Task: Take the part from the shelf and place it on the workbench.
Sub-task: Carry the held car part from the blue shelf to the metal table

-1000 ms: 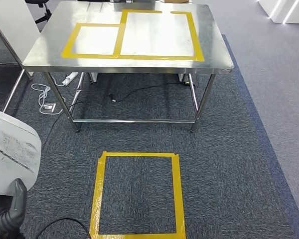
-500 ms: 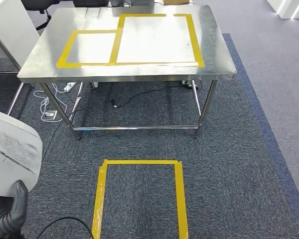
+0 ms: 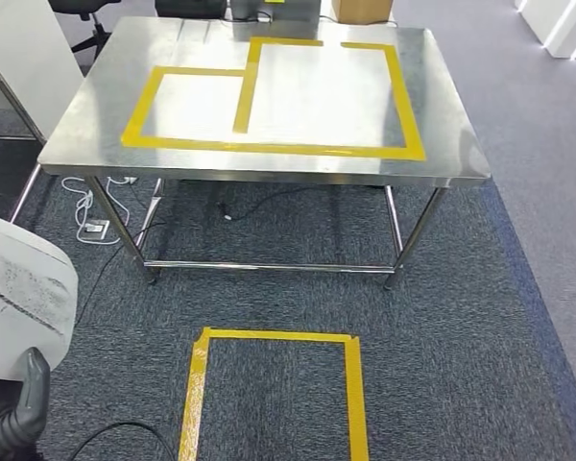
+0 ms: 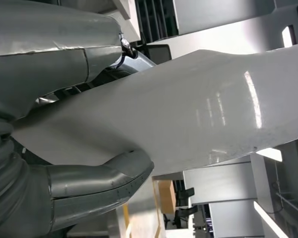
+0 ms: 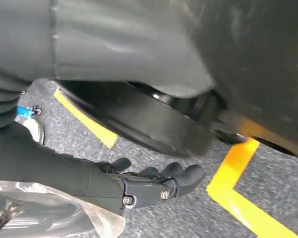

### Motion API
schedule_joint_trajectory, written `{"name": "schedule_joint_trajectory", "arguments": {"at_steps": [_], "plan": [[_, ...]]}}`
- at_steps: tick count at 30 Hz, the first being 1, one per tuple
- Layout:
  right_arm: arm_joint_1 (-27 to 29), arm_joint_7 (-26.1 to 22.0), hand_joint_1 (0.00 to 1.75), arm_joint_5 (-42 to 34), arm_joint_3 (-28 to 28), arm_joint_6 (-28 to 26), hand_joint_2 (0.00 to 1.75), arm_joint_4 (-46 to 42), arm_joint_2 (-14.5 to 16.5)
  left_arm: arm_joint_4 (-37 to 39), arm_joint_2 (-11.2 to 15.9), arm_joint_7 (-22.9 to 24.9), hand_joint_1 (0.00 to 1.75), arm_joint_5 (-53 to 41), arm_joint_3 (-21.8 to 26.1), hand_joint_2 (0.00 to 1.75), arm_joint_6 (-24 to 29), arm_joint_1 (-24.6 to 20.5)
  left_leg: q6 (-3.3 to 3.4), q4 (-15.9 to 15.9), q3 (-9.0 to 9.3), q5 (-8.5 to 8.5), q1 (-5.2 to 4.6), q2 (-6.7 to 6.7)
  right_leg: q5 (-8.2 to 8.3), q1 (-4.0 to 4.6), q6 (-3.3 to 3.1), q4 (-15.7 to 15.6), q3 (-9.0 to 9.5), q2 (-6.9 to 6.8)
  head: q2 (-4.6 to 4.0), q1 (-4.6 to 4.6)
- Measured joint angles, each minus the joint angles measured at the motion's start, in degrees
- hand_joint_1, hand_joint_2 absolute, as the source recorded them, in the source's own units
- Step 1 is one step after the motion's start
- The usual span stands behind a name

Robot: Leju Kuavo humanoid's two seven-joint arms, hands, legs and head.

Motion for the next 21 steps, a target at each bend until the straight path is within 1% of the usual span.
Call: {"name": "schedule_joint_trajectory", "arguments": {"at_steps": [1,2,3,4,6,7,8,9,10,11,12,13,14,15,16,17,18,19,20,21], "plan": [[0.1,-0.2,0.00,0.0,0.0,0.0,1.75,0.0,0.0,0.0,0.0,0.0,1.75,0.0,0.0,1.75,0.0,0.0,0.08,0.0,0.75,-0.67,-0.09,-0.12,-2.46,0.02,-0.01,1.2,-1.99,0.01,0.00,0.03],[0.1,-0.4,0.00,0.0,0.0,0.0,1.75,0.0,0.0,0.0,0.0,0.0,1.75,0.0,0.0,1.75,0.0,0.1,0.12,0.0,1.62,-1.38,-0.20,-0.24,-4.16,0.05,-0.08,1.0,-3.29,0.00,0.00,0.06],[0.1,-0.5,0.00,-0.1,0.0,-0.1,1.75,0.0,0.0,0.0,0.0,0.0,1.75,0.0,0.0,1.75,0.0,0.1,0.13,0.0,2.65,-2.13,-0.35,-0.34,-4.39,0.12,-0.29,-0.5,-3.94,0.00,0.00,0.07],[0.1,-0.6,0.00,-0.1,0.0,-0.1,1.75,0.0,0.0,0.0,0.0,0.0,1.75,0.0,0.0,1.75,0.0,0.1,0.13,-0.1,3.78,-2.94,-0.53,-0.40,-2.68,0.27,-0.74,-3.1,-4.08,0.00,0.00,0.07],[0.3,-0.6,0.00,-0.2,0.0,-0.2,1.75,0.1,-0.1,0.0,0.0,0.0,1.75,0.0,0.0,1.75,0.1,0.1,0.02,-0.2,5.52,-4.43,-0.79,-0.49,4.61,0.91,-2.08,-9.0,-3.95,0.20,0.00,-0.06],[0.4,-0.6,0.00,-0.3,0.0,-0.2,1.75,0.2,-0.2,0.0,0.0,0.0,1.75,0.0,-0.1,1.75,0.1,0.1,-0.19,-0.3,6.12,-5.12,-0.86,-0.63,7.50,1.24,-2.64,-11.0,-3.69,0.42,0.00,-0.09],[0.4,-0.6,0.00,-0.3,0.0,-0.2,1.75,0.3,-0.3,0.1,0.0,0.0,1.75,0.0,-0.1,1.75,0.1,0.1,-0.46,-0.2,6.68,-5.49,-0.88,-0.78,9.11,1.49,-3.03,-12.2,-3.51,0.64,0.00,-0.16],[0.4,-0.6,0.00,-0.3,0.0,-0.2,1.75,0.3,-0.4,0.1,0.0,0.0,1.75,0.0,-0.1,1.75,0.1,0.1,-0.79,-0.2,7.33,-5.61,-0.93,-0.93,9.07,1.60,-3.28,-12.6,-3.08,0.81,0.00,-0.15],[0.3,-0.6,0.00,-0.3,0.0,-0.2,1.75,0.2,-0.3,0.0,0.0,0.0,1.75,0.0,-0.2,1.75,0.1,0.1,-1.07,0.0,7.72,-5.64,-0.97,-0.97,9.20,1.43,-3.49,-13.3,-2.05,0.82,0.00,-0.06],[0.2,-0.6,0.00,-0.2,0.0,-0.2,1.75,0.2,-0.3,0.0,0.0,0.0,1.75,0.0,-0.2,1.75,0.1,0.1,-1.30,0.8,7.89,-5.49,-1.04,-0.86,9.28,1.24,-3.74,-13.9,-1.08,0.73,0.00,-0.11],[0.1,-0.5,0.00,-0.2,0.0,-0.2,1.75,0.2,-0.2,0.0,0.0,-0.1,1.75,0.0,-0.2,1.75,0.2,0.1,-1.57,2.5,7.31,-5.62,-1.07,-0.72,9.31,1.02,-3.99,-14.3,0.02,0.64,0.00,-0.19],[0.1,-0.5,0.00,-0.1,0.0,-0.2,1.75,0.2,-0.2,0.0,0.1,0.0,1.75,0.0,-0.2,1.75,0.2,0.0,-1.86,5.2,5.95,-6.27,-1.03,-0.57,9.20,0.77,-4.11,-14.6,1.03,0.55,0.00,-0.28],[0.1,-0.5,0.00,-0.1,0.0,-0.2,1.75,0.2,-0.2,0.0,0.1,0.0,1.75,0.0,-0.2,1.75,0.2,0.0,-2.23,8.5,3.99,-7.48,-0.89,-0.43,8.82,0.66,-4.20,-14.8,1.65,0.50,0.00,-0.39],[0.1,-0.5,0.00,-0.1,0.0,-0.2,1.75,0.2,-0.2,0.0,0.1,0.0,1.75,0.0,-0.2,1.75,0.3,0.0,-2.62,11.8,1.74,-9.11,-0.65,-0.38,8.39,0.54,-4.20,-14.9,2.15,0.50,0.00,-0.46],[0.2,-0.5,0.00,-0.1,0.0,-0.2,1.75,0.2,-0.2,0.0,0.1,0.0,1.75,0.0,-0.3,1.75,0.3,0.0,-3.02,14.1,-0.24,-10.58,-0.36,-0.35,7.88,0.41,-4.09,-14.9,2.66,0.53,0.00,-0.44],[0.2,-0.4,0.00,-0.1,0.0,-0.2,1.75,0.2,-0.2,0.0,0.1,0.0,1.75,0.0,-0.3,1.75,0.3,0.0,-3.36,14.8,-1.56,-11.21,-0.08,-0.32,7.37,0.27,-3.96,-14.9,3.23,0.59,0.00,-0.44],[0.3,-0.4,0.00,-0.1,0.0,-0.2,1.75,0.2,-0.2,0.0,0.1,0.0,1.75,0.0,-0.3,1.75,0.3,0.0,-3.66,13.9,-2.05,-10.50,0.19,-0.29,6.83,0.11,-3.76,-14.9,3.87,0.67,0.00,-0.45],[0.4,-0.4,0.00,-0.1,0.0,-0.1,1.75,0.2,-0.2,0.0,0.1,0.0,1.75,0.0,-0.3,1.75,0.3,0.0,-3.90,11.3,-1.77,-8.44,0.43,-0.23,6.25,-0.06,-3.48,-14.9,4.50,0.74,0.00,-0.45],[0.4,-0.4,0.00,0.0,0.0,0.0,1.75,0.2,-0.2,0.0,0.1,0.0,1.75,0.0,-0.3,1.75,0.3,0.1,-4.07,7.7,-1.05,-5.34,0.65,-0.12,5.63,-0.20,-3.12,-15.0,5.04,0.78,0.00,-0.47],[0.4,-0.4,0.00,0.0,0.0,0.0,1.75,0.2,-0.2,0.0,0.1,0.0,1.75,0.0,-0.3,1.75,0.3,0.1,-4.13,4.4,-0.41,-3.24,0.72,0.02,4.99,-0.26,-2.71,-14.9,5.63,0.84,0.00,-0.55]]}}
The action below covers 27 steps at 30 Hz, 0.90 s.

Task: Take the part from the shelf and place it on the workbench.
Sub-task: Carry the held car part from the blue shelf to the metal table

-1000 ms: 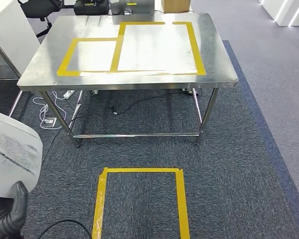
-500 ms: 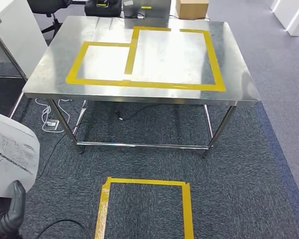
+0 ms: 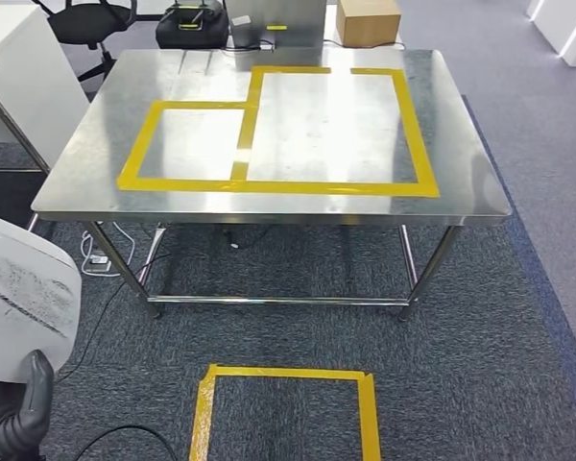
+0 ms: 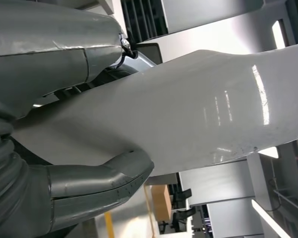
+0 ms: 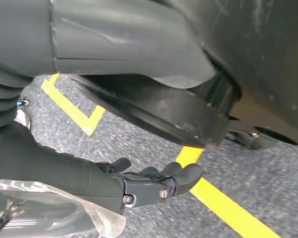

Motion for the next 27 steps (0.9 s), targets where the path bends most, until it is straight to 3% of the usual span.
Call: {"name": "schedule_joint_trajectory", "arguments": {"at_steps": [2,3,6,8,10,11,12,13,15,16,18,21,23,25,27], "plan": [[-0.1,0.2,0.00,0.0,0.0,0.1,1.75,0.0,0.0,0.0,0.0,0.0,1.75,0.0,0.0,1.75,0.0,0.0,0.45,-3.5,0.70,1.53,-0.06,0.21,-1.02,0.04,0.92,-0.1,0.67,-0.01,0.00,-0.19],[-0.1,0.3,0.00,0.1,0.0,0.1,1.75,0.1,0.0,0.0,0.0,0.0,1.75,0.0,-0.1,1.75,0.0,0.1,0.94,-3.7,0.76,0.99,-0.16,0.19,-1.11,0.09,1.42,0.0,1.17,-0.03,0.00,-0.28],[-0.2,0.5,0.00,0.1,0.0,0.2,1.75,0.1,0.0,0.0,0.1,0.0,1.75,0.0,-0.1,1.75,0.1,0.1,2.44,-4.2,2.27,1.51,0.05,0.04,-1.40,0.07,2.53,1.7,1.42,-0.22,0.00,-0.08],[-0.3,0.5,0.00,0.2,0.0,0.3,1.75,0.0,0.0,0.0,0.1,0.0,1.75,0.0,-0.2,1.75,0.1,0.0,3.03,-4.5,3.08,1.21,0.08,0.10,-3.21,0.05,2.83,7.0,-1.99,-0.35,0.00,0.42],[-0.4,0.5,0.00,0.1,0.0,0.3,1.75,0.0,0.0,0.0,0.1,0.0,1.75,0.0,-0.2,1.75,0.1,0.0,3.32,-4.6,3.44,0.65,-0.07,0.08,-5.93,0.08,2.96,13.6,-7.23,-0.38,0.00,0.67],[-0.4,0.4,0.00,0.1,0.0,0.3,1.75,0.0,0.0,0.0,0.1,0.0,1.75,0.0,-0.2,1.75,0.1,0.0,3.37,-4.6,3.79,0.23,-0.14,0.06,-6.58,0.14,2.85,15.1,-9.18,-0.37,0.00,0.69],[-0.4,0.4,0.00,0.1,0.0,0.3,1.75,0.0,0.0,0.0,0.1,0.0,1.75,0.0,-0.2,1.75,0.1,0.0,3.37,-4.6,4.33,-0.24,-0.19,0.02,-6.15,0.21,2.67,14.9,-10.21,-0.37,0.00,0.72],[-0.4,0.4,0.00,0.1,0.0,0.3,1.75,0.0,0.0,0.0,0.1,0.0,1.75,0.0,-0.2,1.75,0.1,0.1,3.33,-4.7,5.04,-0.77,-0.25,-0.01,-4.41,0.28,2.42,12.8,-10.27,-0.38,0.00,0.73],[-0.3,0.3,0.00,0.0,0.0,0.3,1.75,0.0,0.0,0.0,0.2,0.0,1.75,0.0,-0.2,1.75,0.1,0.1,3.15,-4.7,6.34,-1.85,-0.33,-0.04,1.02,0.49,1.81,6.5,-9.16,-0.46,0.00,0.64],[-0.2,0.2,0.00,0.0,0.0,0.3,1.75,0.0,-0.1,0.0,0.2,0.0,1.75,0.0,-0.2,1.75,0.2,0.1,2.93,-4.8,6.75,-2.29,-0.35,-0.08,2.44,0.66,1.55,4.2,-8.72,-0.56,0.00,0.53],[-0.1,0.0,0.00,-0.2,0.0,0.1,1.75,0.0,-0.1,0.0,0.2,0.0,1.75,0.0,-0.2,1.75,0.3,0.2,2.21,-5.0,7.47,-2.64,-0.36,-0.15,3.24,1.01,0.84,2.5,-8.24,-0.77,0.00,0.32],[-0.2,-0.3,0.00,-1.1,0.0,-0.3,1.75,0.0,-0.1,0.0,0.2,-0.1,1.75,0.0,-0.2,1.75,0.5,0.3,1.31,-3.3,8.30,-2.27,-0.38,-0.09,3.71,0.77,-0.19,0.9,-5.57,-0.68,0.00,0.24],[-0.2,-0.5,0.00,-1.5,-0.1,-0.3,1.75,0.0,-0.1,0.0,0.3,-0.1,1.75,0.0,-0.2,1.75,0.6,0.3,0.91,1.7,5.79,-3.38,-0.30,-0.02,3.38,0.48,-0.61,0.2,-3.84,-0.55,0.00,-0.02],[-0.2,-0.8,0.00,-1.7,-0.3,-0.3,1.75,0.0,-0.1,0.0,0.3,-0.2,1.75,0.0,-0.2,1.75,0.7,0.4,0.37,7.8,1.37,-6.43,-0.16,-0.01,2.66,0.41,-0.81,0.1,-3.04,-0.07,0.00,-0.15],[0.0,-1.1,0.00,-1.8,-0.5,-0.2,1.75,0.0,-0.1,0.0,0.3,-0.2,1.75,0.0,-0.2,1.75,0.7,0.7,0.02,9.3,-1.40,-8.29,-0.03,-0.01,1.72,0.35,-0.71,0.1,-2.09,0.75,0.00,-0.14]]}}
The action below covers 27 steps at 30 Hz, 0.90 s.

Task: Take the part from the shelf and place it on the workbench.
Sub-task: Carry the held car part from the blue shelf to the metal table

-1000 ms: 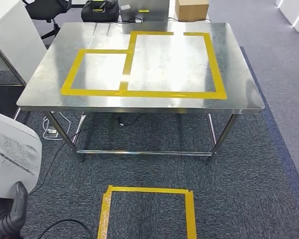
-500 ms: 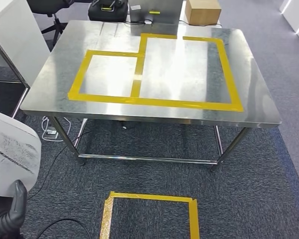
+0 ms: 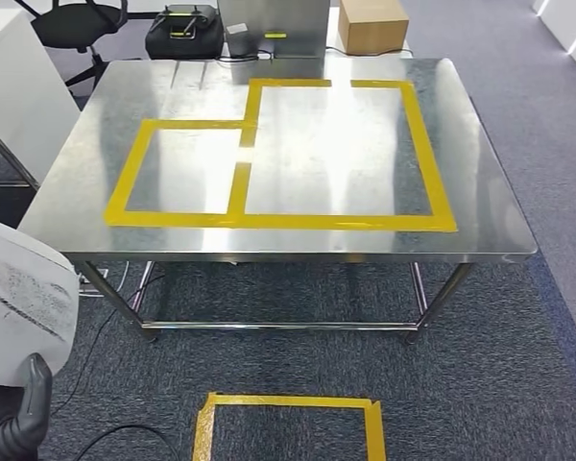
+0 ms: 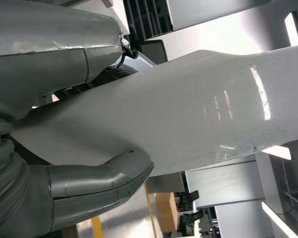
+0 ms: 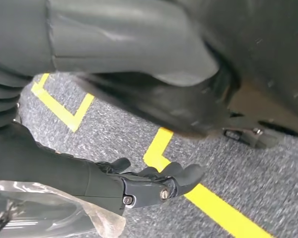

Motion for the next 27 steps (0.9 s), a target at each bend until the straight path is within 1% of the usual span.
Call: {"name": "schedule_joint_trajectory", "arguments": {"at_steps": [1,2,3,4,5,6,7,8,9,10,11,12,13,14,15,16,17,18,19,20,22,23,24,25,26,27], "plan": [[0.1,-0.1,0.00,0.0,-0.1,0.0,1.75,0.0,0.0,0.0,0.0,0.0,1.75,0.0,0.0,1.75,0.0,0.1,-0.09,-1.6,-0.27,0.97,0.04,-0.04,-0.52,-0.06,0.15,0.0,0.67,0.52,0.00,-0.02],[0.2,-0.2,0.00,0.1,-0.2,0.0,1.75,0.0,0.0,0.0,0.0,0.0,1.75,0.1,0.0,1.75,0.0,0.1,-0.13,-4.4,-0.01,3.33,0.07,-0.25,-1.07,-0.13,0.34,0.0,1.39,1.10,0.00,-0.02],[0.2,-0.2,0.00,0.1,-0.2,0.0,1.75,0.0,0.0,0.0,0.0,-0.1,1.75,0.2,0.0,1.75,0.0,0.2,-0.14,-7.7,0.27,6.77,0.16,-1.02,-1.61,-0.19,0.59,0.0,1.83,1.62,-0.01,-0.08],[0.2,-0.3,0.00,0.2,-0.3,0.0,1.75,0.1,0.0,0.0,0.0,-0.1,1.75,0.2,0.0,1.75,0.0,0.3,-0.01,-10.5,0.47,9.15,0.20,-1.75,-2.07,-0.20,0.87,0.1,2.13,2.21,-0.01,-0.13],[0.1,-0.3,0.00,0.2,-0.3,0.0,1.75,0.1,0.0,0.0,0.0,-0.2,1.75,0.3,0.0,1.75,0.0,0.4,0.22,-12.2,0.59,10.98,0.19,-2.36,-2.45,-0.20,1.16,0.1,2.02,2.70,-0.01,-0.09],[0.1,-0.4,0.00,0.2,-0.3,0.0,1.75,0.1,0.0,0.0,0.0,-0.3,1.75,0.3,-0.1,1.75,0.0,0.5,0.54,-12.9,0.56,11.78,0.13,-2.73,-2.70,-0.24,1.46,0.0,1.82,3.11,-0.01,-0.07],[0.1,-0.4,0.00,0.2,-0.4,0.0,1.75,0.1,0.0,0.0,0.0,-0.3,1.75,0.4,0.0,1.75,0.0,0.5,0.93,-13.0,0.72,11.41,0.02,-2.47,-2.86,-0.28,1.80,-0.2,1.82,3.50,0.00,0.01],[0.0,-0.4,0.00,0.2,-0.4,-0.1,1.75,0.1,0.0,0.0,0.0,-0.4,1.75,0.4,0.0,1.75,0.0,0.5,1.29,-13.2,1.06,11.59,0.06,-2.11,-3.09,-0.37,2.13,-0.4,1.88,3.47,0.00,0.09],[0.0,-0.4,0.00,0.3,-0.4,-0.1,1.75,0.1,0.0,0.0,0.0,-0.5,1.75,0.4,0.0,1.75,0.0,0.4,1.70,-13.6,1.49,11.44,0.13,-1.72,-3.41,-0.37,2.42,-0.2,1.94,2.83,0.00,0.13],[-0.1,-0.4,0.00,0.3,-0.4,-0.1,1.75,0.1,0.0,0.0,0.0,-0.5,1.75,0.4,0.0,1.75,0.0,0.4,2.11,-14.0,2.03,11.23,0.22,-1.26,-4.06,-0.31,2.68,1.2,1.36,1.86,0.00,0.24],[-0.2,-0.3,0.00,0.3,-0.4,-0.1,1.75,0.1,0.0,0.0,-0.1,-0.5,1.75,0.4,0.0,1.75,0.0,0.4,2.46,-14.3,2.60,10.94,0.30,-0.74,-5.13,-0.24,2.86,3.9,-0.14,0.70,0.00,0.34],[-0.3,-0.3,0.00,0.3,-0.4,-0.1,1.75,0.1,0.0,0.0,-0.1,-0.5,1.75,0.4,0.0,1.75,0.0,0.4,2.73,-14.5,3.10,10.53,0.25,-0.23,-6.38,-0.17,2.99,7.8,-2.58,-0.30,0.00,0.45],[-0.3,-0.3,0.00,0.4,-0.4,-0.1,1.75,0.1,0.0,0.0,-0.1,-0.5,1.75,0.3,0.0,1.75,0.0,0.4,2.87,-14.5,3.58,10.06,0.20,0.29,-7.47,-0.16,3.08,12.0,-5.48,-0.78,0.00,0.50],[-0.2,-0.3,0.00,0.3,-0.4,-0.1,1.75,0.1,0.0,0.0,-0.1,-0.5,1.75,0.3,0.0,1.75,0.0,0.4,2.92,-14.5,4.14,9.51,0.15,0.78,-7.76,-0.17,3.13,15.1,-8.06,-0.98,0.00,0.51],[-0.2,-0.4,0.00,0.3,-0.4,-0.1,1.75,0.1,0.0,0.0,-0.1,-0.5,1.75,0.3,0.0,1.75,0.0,0.4,2.91,-14.5,4.83,8.93,0.10,1.25,-6.84,-0.16,3.12,16.4,-9.71,-1.07,0.00,0.54],[-0.2,-0.4,0.00,0.3,-0.4,-0.1,1.75,0.1,0.0,0.0,-0.1,-0.5,1.75,0.3,0.0,1.75,0.0,0.4,2.86,-14.5,5.68,8.30,0.08,1.68,-4.70,-0.15,3.04,15.4,-10.16,-1.21,0.00,0.53],[-0.2,-0.4,0.00,0.4,-0.4,-0.2,1.75,0.1,0.0,0.0,-0.1,-0.5,1.75,0.3,-0.1,1.75,0.0,0.4,2.77,-14.5,6.64,7.63,0.07,2.09,-1.64,-0.13,2.88,12.4,-9.52,-1.60,0.00,0.54],[-0.2,-0.3,0.00,0.4,-0.4,-0.2,1.75,0.1,0.0,0.0,-0.1,-0.5,1.75,0.3,-0.1,1.75,0.0,0.4,2.60,-14.6,7.49,6.96,0.06,2.39,0.89,-0.05,2.73,8.9,-8.40,-2.21,0.00,0.51],[-0.2,-0.2,0.00,0.5,-0.4,-0.2,1.75,0.1,0.0,0.0,-0.1,-0.5,1.75,0.3,-0.1,1.75,0.0,0.4,2.30,-14.6,8.13,6.34,-0.05,2.61,2.53,0.10,2.53,5.8,-7.06,-2.76,-0.01,0.49],[-0.1,-0.2,0.00,0.6,-0.4,-0.3,1.75,0.1,0.0,0.0,-0.1,-0.5,1.75,0.3,-0.1,1.75,0.0,0.4,1.97,-14.7,8.50,5.90,-0.16,2.79,3.07,0.25,2.30,3.8,-6.05,-3.20,-0.01,0.47],[-0.1,-0.2,0.00,1.0,-0.4,-0.3,1.75,0.1,0.0,0.0,-0.1,-0.5,1.75,0.3,0.0,1.75,0.0,0.3,1.32,-14.9,8.82,5.53,-0.36,3.12,2.29,0.54,1.82,2.5,-5.19,-3.15,-0.01,0.48],[-0.1,-0.5,0.00,1.2,-0.4,-0.1,1.75,0.1,0.0,0.0,-0.1,-0.6,1.75,0.3,-0.1,1.75,0.0,0.2,1.05,-15.3,9.08,5.37,-0.36,3.29,2.02,0.45,1.54,2.2,-4.98,-2.93,0.00,0.47],[0.0,-0.8,0.00,1.2,-0.4,0.2,1.75,0.1,0.0,0.0,0.0,-0.6,1.75,0.3,-0.1,1.75,0.0,0.2,0.77,-15.2,9.37,5.10,-0.33,3.17,1.91,0.33,1.26,1.8,-4.59,-2.71,0.00,0.43],[0.0,-1.2,0.00,1.2,-0.4,0.6,1.75,0.0,0.0,0.0,0.0,-0.7,1.75,0.3,-0.1,1.75,0.0,0.2,0.51,-14.2,9.18,4.50,-0.29,2.78,1.75,0.17,0.92,1.4,-4.01,-2.54,0.00,0.29],[-0.1,-1.4,0.00,1.2,-0.4,0.8,1.75,0.0,0.0,0.0,0.1,-0.7,1.75,0.3,-0.1,1.75,0.0,0.1,0.28,-12.0,8.20,3.49,-0.25,2.24,1.56,0.00,0.59,1.0,-3.32,-2.38,0.00,0.11],[-0.1,-1.5,0.00,1.3,-0.4,0.9,1.75,0.0,0.0,0.0,0.1,-0.8,1.75,0.3,-0.1,1.75,-0.1,0.2,0.15,-8.5,6.36,2.26,-0.21,1.65,1.30,-0.03,0.32,0.7,-2.76,-2.25,0.00,-0.04]]}}
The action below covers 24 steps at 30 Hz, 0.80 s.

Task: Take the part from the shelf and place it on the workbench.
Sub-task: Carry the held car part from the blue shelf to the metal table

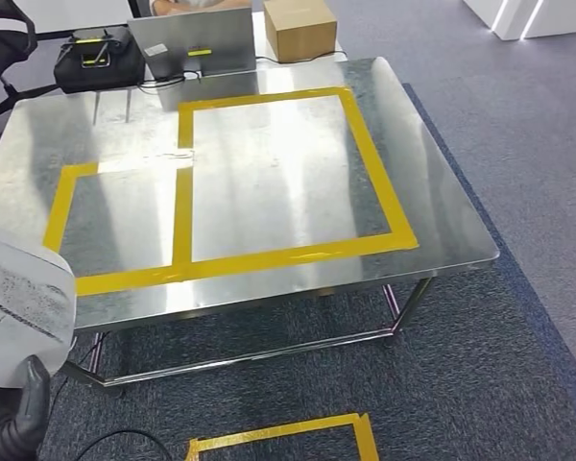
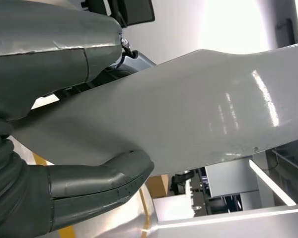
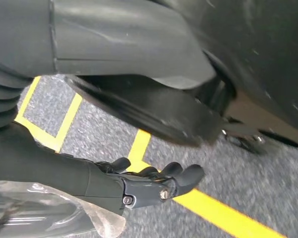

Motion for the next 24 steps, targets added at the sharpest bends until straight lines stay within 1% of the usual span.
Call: {"name": "schedule_joint_trajectory", "arguments": {"at_steps": [1,2,3,4,5,6,7,8,9,11,13,17,20,24], "plan": [[0.0,0.2,0.00,0.0,0.0,0.2,1.75,0.0,0.0,0.0,0.0,0.0,1.75,0.0,0.0,1.75,0.0,0.0,-0.08,4.1,-2.49,-1.23,0.02,-0.35,-0.32,0.02,-0.20,-0.1,0.47,0.18,0.00,-0.13],[0.0,0.4,0.00,0.0,0.0,0.5,1.75,0.0,0.0,0.0,0.1,0.0,1.75,-0.1,0.0,1.75,-0.1,0.1,-0.11,7.6,-4.95,-1.86,0.02,-0.49,-0.68,0.06,-0.31,-0.1,0.90,0.42,0.00,-0.12],[0.0,0.6,0.00,-0.2,0.0,1.1,1.75,0.0,0.0,0.0,0.1,0.0,1.75,-0.2,0.0,1.75,-0.1,0.0,-0.07,9.4,-6.75,-1.32,0.02,-0.54,-1.10,0.11,-0.33,-0.1,1.42,0.70,0.00,-0.14],[0.0,0.8,0.00,-0.3,0.0,1.7,1.75,0.0,0.0,0.0,0.2,0.0,1.75,-0.3,0.0,1.75,-0.1,0.0,0.07,9.1,-7.58,0.53,0.01,-0.56,-1.58,0.17,-0.31,-0.1,2.09,1.01,0.00,-0.15],[0.1,0.9,0.00,-0.5,0.0,2.3,1.75,0.0,0.0,0.0,0.2,0.0,1.75,-0.4,0.0,1.75,-0.1,0.0,0.31,6.7,-7.46,3.40,-0.03,-0.59,-2.10,0.23,-0.23,-0.1,2.86,1.30,0.00,-0.14],[0.1,0.8,0.00,-0.6,0.0,2.7,1.75,0.0,0.0,0.0,0.3,0.0,1.75,-0.6,0.0,1.75,-0.1,-0.1,0.69,3.3,-6.69,6.42,-0.13,-0.69,-2.65,0.26,-0.12,-0.1,3.45,1.54,0.00,-0.16],[0.1,0.8,0.00,-0.6,0.0,3.0,1.75,0.0,0.0,0.0,0.4,0.0,1.75,-0.7,0.0,1.75,-0.1,-0.1,1.07,0.4,-5.83,8.51,-0.29,-0.79,-3.16,0.36,0.10,-0.2,3.91,1.71,-0.01,-0.09],[0.1,0.7,0.00,-0.6,0.0,3.1,1.75,0.0,0.0,0.0,0.4,0.0,1.75,-0.8,0.0,1.75,-0.1,-0.2,1.44,-2.0,-4.94,9.39,-0.46,-0.88,-3.55,0.39,0.37,-0.2,4.12,1.81,-0.01,-0.05],[0.0,0.7,0.00,-0.6,0.0,3.2,1.75,0.0,0.0,0.1,0.4,0.0,1.75,-0.9,-0.1,1.75,-0.1,-0.3,1.69,-3.3,-4.35,9.24,-0.62,-0.96,-3.81,0.40,0.62,-0.2,4.06,1.80,-0.02,0.00],[0.0,0.6,0.00,-0.6,0.0,3.3,1.75,0.0,0.0,0.1,0.4,0.1,1.75,-0.9,-0.1,1.75,-0.1,-0.5,1.56,-4.7,-3.70,8.37,-0.68,-1.08,-3.95,0.38,0.87,-0.3,4.26,1.66,-0.01,0.14],[0.0,0.8,0.00,-0.7,0.0,3.3,1.75,0.0,0.0,0.1,0.5,0.1,1.75,-1.1,-0.1,1.75,-0.1,-0.5,1.34,-5.1,-3.65,8.31,-0.67,-1.21,-3.90,0.37,0.86,-0.6,4.67,1.52,0.00,0.29],[0.0,1.0,0.00,-1.1,0.0,3.4,1.75,0.0,-0.1,0.1,0.7,0.1,1.75,-3.7,-0.2,1.75,0.5,-0.9,1.65,-5.1,-3.54,7.96,-0.66,-1.22,-3.93,0.37,0.97,-1.4,5.21,1.52,0.00,0.33],[0.1,1.0,0.00,-1.2,0.0,3.7,1.75,0.0,-0.1,0.1,1.5,0.2,1.75,-9.2,-0.1,1.75,2.9,-1.2,1.85,-5.2,-3.31,7.73,-0.66,-1.22,-4.06,0.38,1.18,-1.7,5.18,1.51,0.00,0.32],[0.1,1.1,0.00,-1.4,0.0,3.9,1.75,0.0,-0.2,0.1,3.6,1.6,1.75,-18.5,0.4,1.75,7.5,-1.5,1.92,-5.2,-2.94,7.53,-0.67,-1.22,-4.17,0.37,1.38,-1.9,5.24,1.49,0.00,0.31]]}}
